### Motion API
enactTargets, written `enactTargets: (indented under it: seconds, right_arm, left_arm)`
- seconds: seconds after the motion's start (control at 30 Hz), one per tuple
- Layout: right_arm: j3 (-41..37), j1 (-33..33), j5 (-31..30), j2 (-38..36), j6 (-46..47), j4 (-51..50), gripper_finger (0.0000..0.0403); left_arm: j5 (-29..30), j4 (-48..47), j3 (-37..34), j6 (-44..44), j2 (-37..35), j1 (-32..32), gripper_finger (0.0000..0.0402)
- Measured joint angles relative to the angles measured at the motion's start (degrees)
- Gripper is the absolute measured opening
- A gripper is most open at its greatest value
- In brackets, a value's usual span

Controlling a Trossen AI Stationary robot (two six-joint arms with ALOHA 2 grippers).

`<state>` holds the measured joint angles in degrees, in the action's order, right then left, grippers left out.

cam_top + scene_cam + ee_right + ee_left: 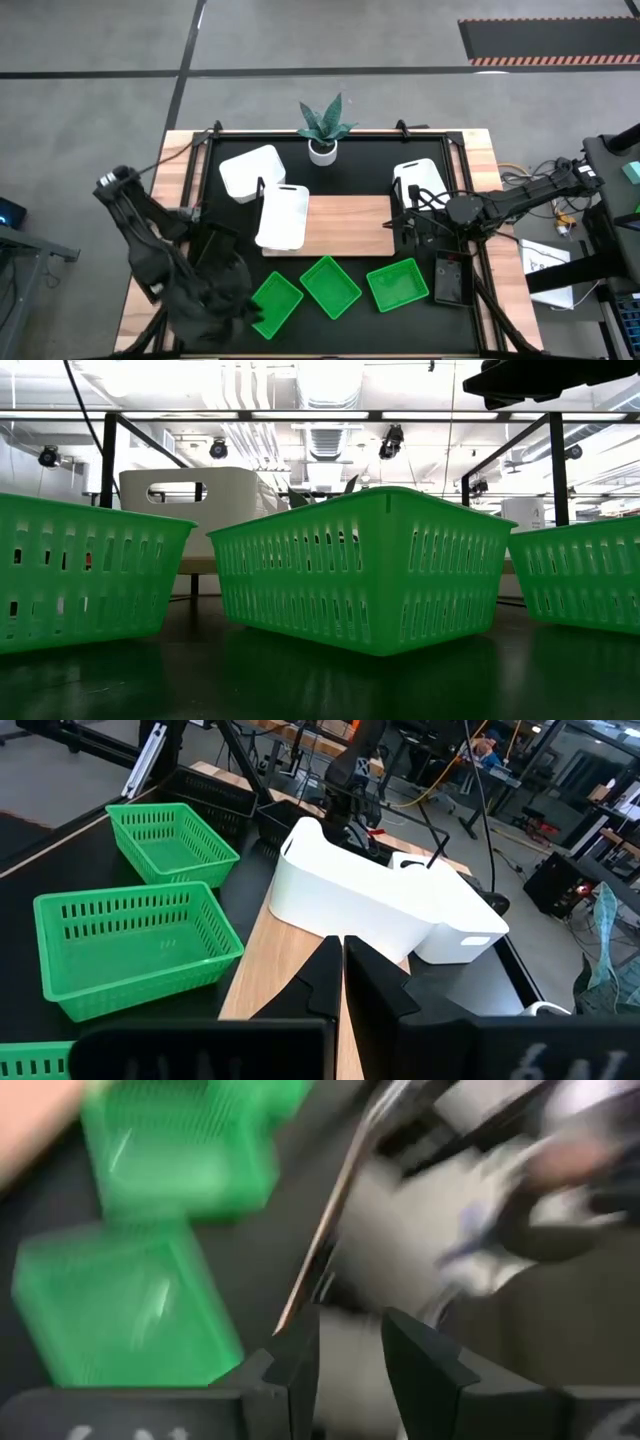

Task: Stack baskets on shelf by color
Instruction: Put the bottom left black bin on the shelf

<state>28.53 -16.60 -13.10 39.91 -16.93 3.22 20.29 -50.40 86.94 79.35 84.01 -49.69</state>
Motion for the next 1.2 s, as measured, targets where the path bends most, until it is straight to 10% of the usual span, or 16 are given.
enactTargets:
  seconds: [0.17, 0.37, 1.2]
  right_arm:
    - [0.0, 0.0, 0.0, 0.0, 0.6, 0.0, 0.0009]
    - [-0.3, 0.0, 0.0, 0.0, 0.9, 0.0, 0.0009]
    - [-0.3, 0.0, 3.0, 0.0, -0.7, 0.0, 0.0009]
  left_arm:
    - [-21.9, -14.4, 2.3, 14.2, 7.1, -0.3, 0.0043]
    - [-36.2, -18.4, 0.6, 8.7, 12.7, -2.1, 0.0011]
    - [-33.6, -19.1, 0.2, -11.5, 26.5, -8.2, 0.0210]
